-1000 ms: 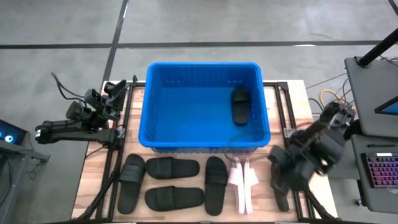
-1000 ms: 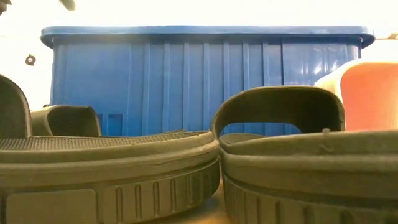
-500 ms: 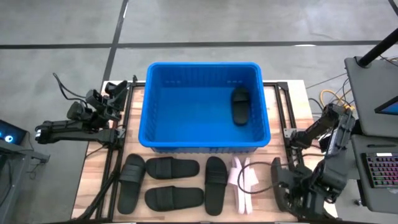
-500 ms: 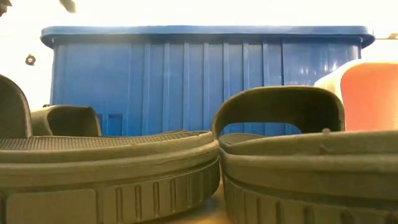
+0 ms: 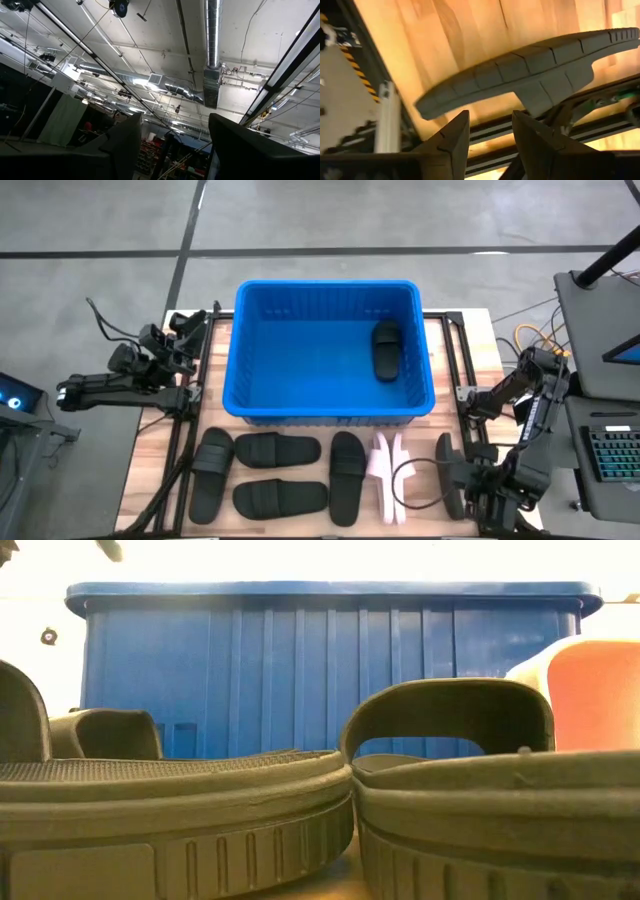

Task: Pick and place slides into bin
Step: Put the black slide into the blue bin

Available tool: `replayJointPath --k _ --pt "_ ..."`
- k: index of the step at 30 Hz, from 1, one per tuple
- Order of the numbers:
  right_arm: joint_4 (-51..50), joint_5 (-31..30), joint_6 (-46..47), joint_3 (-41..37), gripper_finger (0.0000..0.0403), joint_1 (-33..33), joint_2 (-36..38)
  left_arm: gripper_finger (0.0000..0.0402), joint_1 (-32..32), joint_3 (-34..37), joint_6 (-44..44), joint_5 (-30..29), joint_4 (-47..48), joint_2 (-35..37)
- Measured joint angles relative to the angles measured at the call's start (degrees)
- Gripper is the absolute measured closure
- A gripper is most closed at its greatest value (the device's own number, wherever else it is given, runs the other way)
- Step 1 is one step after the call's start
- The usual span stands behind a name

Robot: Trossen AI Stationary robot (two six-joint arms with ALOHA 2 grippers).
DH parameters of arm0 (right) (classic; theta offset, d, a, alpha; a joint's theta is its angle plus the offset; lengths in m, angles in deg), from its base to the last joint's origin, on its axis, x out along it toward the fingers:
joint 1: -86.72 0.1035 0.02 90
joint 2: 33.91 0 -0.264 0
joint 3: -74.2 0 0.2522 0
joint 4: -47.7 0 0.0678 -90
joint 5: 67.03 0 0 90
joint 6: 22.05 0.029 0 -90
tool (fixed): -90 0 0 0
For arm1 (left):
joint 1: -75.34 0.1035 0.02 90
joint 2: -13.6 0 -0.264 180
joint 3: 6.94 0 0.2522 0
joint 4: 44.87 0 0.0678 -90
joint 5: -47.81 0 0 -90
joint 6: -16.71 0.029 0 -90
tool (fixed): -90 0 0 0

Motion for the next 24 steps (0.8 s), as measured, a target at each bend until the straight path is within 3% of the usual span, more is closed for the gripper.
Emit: replayJointPath --k 7,24 --pt "0.26 -0.1 -2.01 -4.45 0.0263 2.87 -0.01 0.0185 0.0 0.1 0.03 0.02 1.46 0.01" --pt "2.43 3.47 5.85 -13.8 0.017 3.17 0.0 0.0185 0.0 0.63 0.02 0.04 1.51 -0.01"
